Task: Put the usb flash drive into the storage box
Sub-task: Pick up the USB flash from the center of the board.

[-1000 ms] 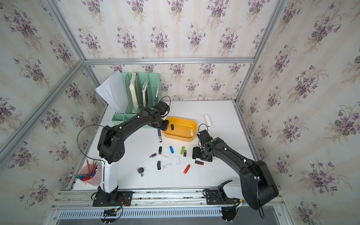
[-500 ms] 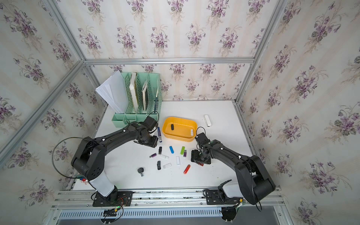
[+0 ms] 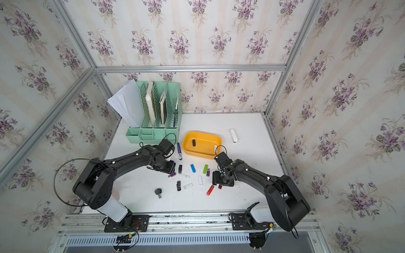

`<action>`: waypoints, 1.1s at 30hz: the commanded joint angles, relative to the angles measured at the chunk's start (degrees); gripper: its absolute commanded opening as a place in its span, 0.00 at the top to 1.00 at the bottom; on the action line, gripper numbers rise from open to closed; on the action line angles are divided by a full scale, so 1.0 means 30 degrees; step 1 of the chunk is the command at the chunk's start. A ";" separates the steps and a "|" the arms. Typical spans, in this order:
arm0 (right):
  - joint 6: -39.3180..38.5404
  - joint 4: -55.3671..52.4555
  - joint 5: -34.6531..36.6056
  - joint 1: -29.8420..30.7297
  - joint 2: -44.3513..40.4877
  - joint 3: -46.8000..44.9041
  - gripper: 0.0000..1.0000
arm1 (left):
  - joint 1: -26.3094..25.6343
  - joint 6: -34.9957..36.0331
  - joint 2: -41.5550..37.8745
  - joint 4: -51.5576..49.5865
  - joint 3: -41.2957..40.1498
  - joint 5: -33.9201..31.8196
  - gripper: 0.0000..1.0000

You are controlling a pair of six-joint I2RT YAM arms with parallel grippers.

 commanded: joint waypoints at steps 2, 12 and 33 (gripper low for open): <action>0.0566 -0.1292 0.0486 0.0005 -0.0161 -0.0177 0.28 | -0.0348 0.0549 0.0440 0.0594 -0.0053 0.0427 0.36; 0.0873 -0.1380 0.0246 0.0028 -0.0290 -0.0180 0.28 | -0.1238 0.1477 0.0702 0.0817 -0.0761 -0.0597 0.39; 0.1644 -0.1717 0.1092 0.0042 -0.0037 -0.0124 0.31 | -0.2174 0.0817 0.1650 0.1089 -0.0614 -0.1302 0.62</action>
